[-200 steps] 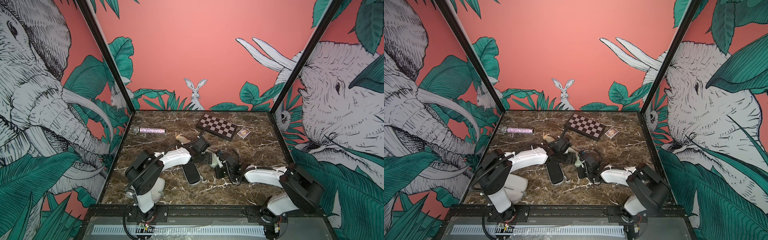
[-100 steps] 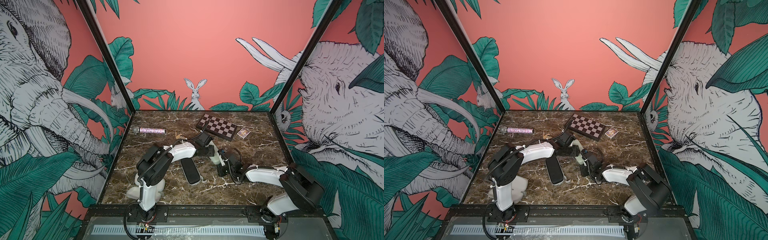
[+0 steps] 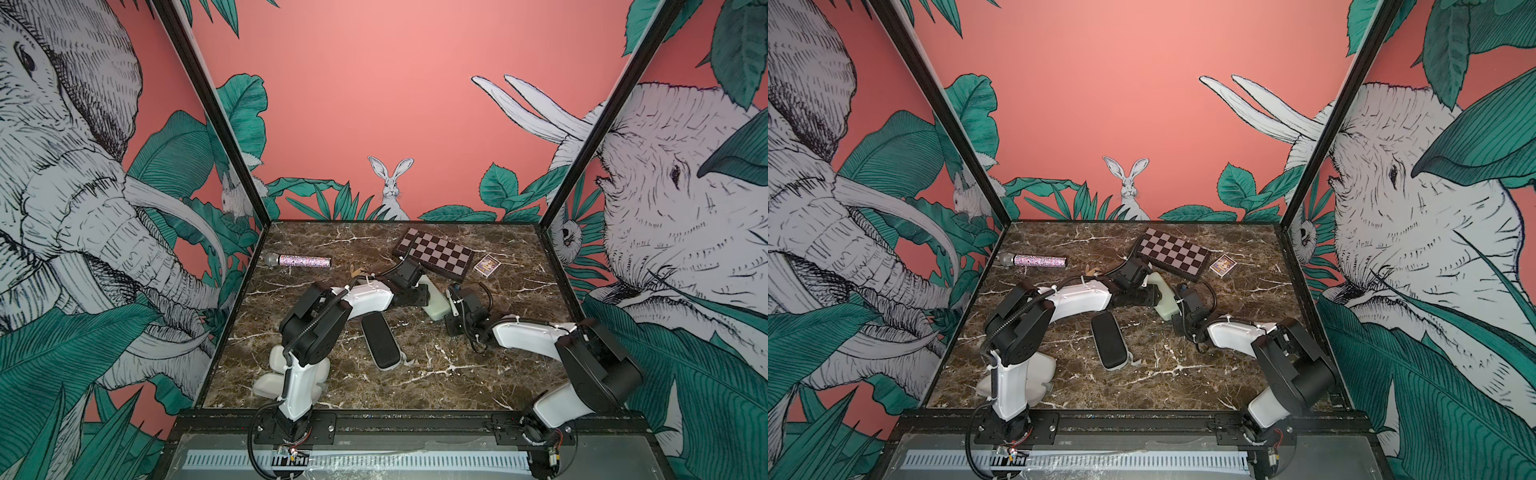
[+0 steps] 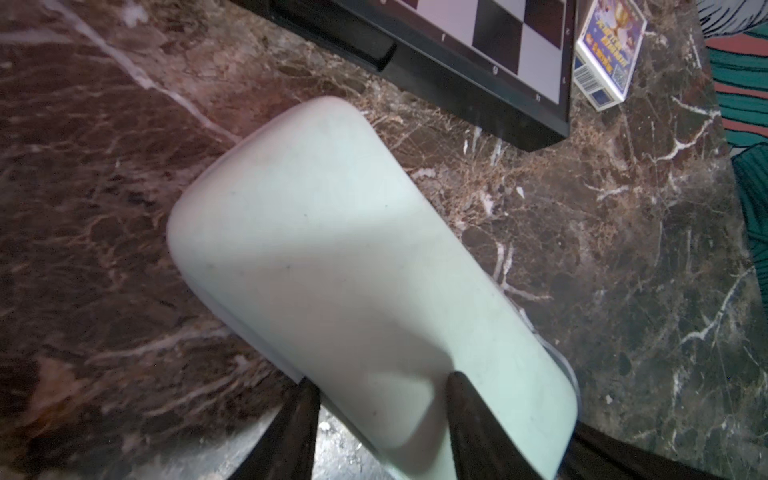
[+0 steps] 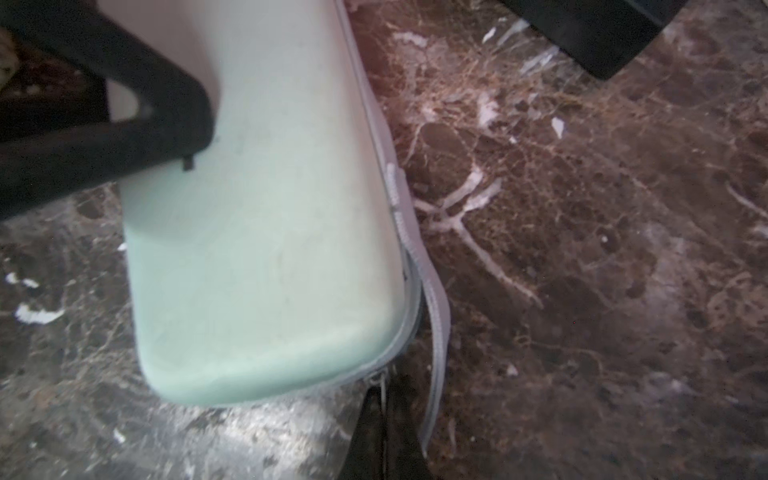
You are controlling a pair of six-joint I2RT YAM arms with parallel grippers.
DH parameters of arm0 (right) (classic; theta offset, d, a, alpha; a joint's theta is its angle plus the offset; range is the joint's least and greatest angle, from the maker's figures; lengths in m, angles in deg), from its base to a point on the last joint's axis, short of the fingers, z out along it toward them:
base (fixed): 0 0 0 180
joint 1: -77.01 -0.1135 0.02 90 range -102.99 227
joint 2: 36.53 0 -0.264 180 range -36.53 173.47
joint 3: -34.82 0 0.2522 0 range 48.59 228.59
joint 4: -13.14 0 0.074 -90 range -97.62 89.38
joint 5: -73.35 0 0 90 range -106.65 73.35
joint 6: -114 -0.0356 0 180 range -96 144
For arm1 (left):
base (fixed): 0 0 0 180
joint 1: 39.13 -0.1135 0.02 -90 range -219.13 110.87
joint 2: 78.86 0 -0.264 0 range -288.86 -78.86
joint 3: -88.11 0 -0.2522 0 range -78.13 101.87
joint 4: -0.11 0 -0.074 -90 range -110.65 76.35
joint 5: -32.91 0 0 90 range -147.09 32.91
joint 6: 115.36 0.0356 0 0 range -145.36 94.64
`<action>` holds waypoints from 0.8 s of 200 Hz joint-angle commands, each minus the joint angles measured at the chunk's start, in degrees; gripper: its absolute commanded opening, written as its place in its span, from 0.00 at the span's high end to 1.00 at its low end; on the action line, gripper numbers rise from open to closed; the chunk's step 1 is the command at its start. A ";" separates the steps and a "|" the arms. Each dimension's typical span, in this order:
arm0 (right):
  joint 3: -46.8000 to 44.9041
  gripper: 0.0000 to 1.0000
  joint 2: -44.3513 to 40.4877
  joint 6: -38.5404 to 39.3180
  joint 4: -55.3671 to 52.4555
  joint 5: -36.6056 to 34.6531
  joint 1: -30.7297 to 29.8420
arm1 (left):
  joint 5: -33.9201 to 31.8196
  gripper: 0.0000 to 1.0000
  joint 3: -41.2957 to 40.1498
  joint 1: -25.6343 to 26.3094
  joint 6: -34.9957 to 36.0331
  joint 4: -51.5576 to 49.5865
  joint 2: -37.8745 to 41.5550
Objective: Put umbrellas into zippered umbrella sleeves
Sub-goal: Zip the zipper on the umbrella sleeve.
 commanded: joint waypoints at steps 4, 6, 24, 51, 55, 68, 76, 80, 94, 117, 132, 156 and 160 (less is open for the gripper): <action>1.55 1.00 2.00 -1.78 0.75 -2.44 1.05 | -4.65 0.51 -2.63 -1.34 2.12 -10.48 -4.49; 1.61 1.00 1.95 -1.95 0.84 -2.40 1.15 | -4.58 0.51 -2.63 -1.34 2.09 -10.50 -4.57; 1.45 1.00 4.07 -3.91 1.63 -2.00 1.62 | -4.26 0.51 -2.80 -1.34 2.05 -10.31 -4.94; 0.96 1.00 3.87 -6.06 3.11 -0.15 2.84 | -3.95 0.51 -2.85 -1.43 2.09 -10.02 -5.03; 1.00 1.00 3.79 -6.17 3.23 0.16 2.97 | -3.87 0.51 -2.75 -1.43 2.21 -10.06 -5.11; 1.19 1.00 3.62 -6.17 3.14 0.71 3.08 | -3.52 0.51 -2.47 -1.45 2.39 -10.12 -5.21; 1.21 1.00 3.50 -6.26 3.07 0.98 3.09 | -3.34 0.51 -2.28 -1.43 2.47 -10.22 -5.29; 1.15 1.00 3.35 -6.38 3.03 1.10 3.09 | -3.21 0.51 -2.28 -1.43 2.48 -10.26 -5.30; 0.37 1.00 3.01 -6.94 3.36 1.27 3.09 | -2.82 0.49 -2.37 -1.43 2.43 -10.04 -5.29; -0.92 1.00 2.85 -7.81 3.72 1.21 3.32 | -1.47 0.46 -1.82 -1.34 2.97 -9.78 -5.43; -2.16 1.00 0.20 -8.60 3.93 1.21 3.57 | -0.58 0.46 -1.08 -0.91 3.23 -9.52 -5.64; -4.52 1.00 -2.68 -9.68 3.24 1.11 3.77 | -0.17 0.46 1.36 0.47 3.97 -10.48 -6.71; -4.87 1.00 -3.21 -9.78 2.88 1.00 3.79 | -0.10 0.46 1.67 0.65 4.06 -10.56 -6.82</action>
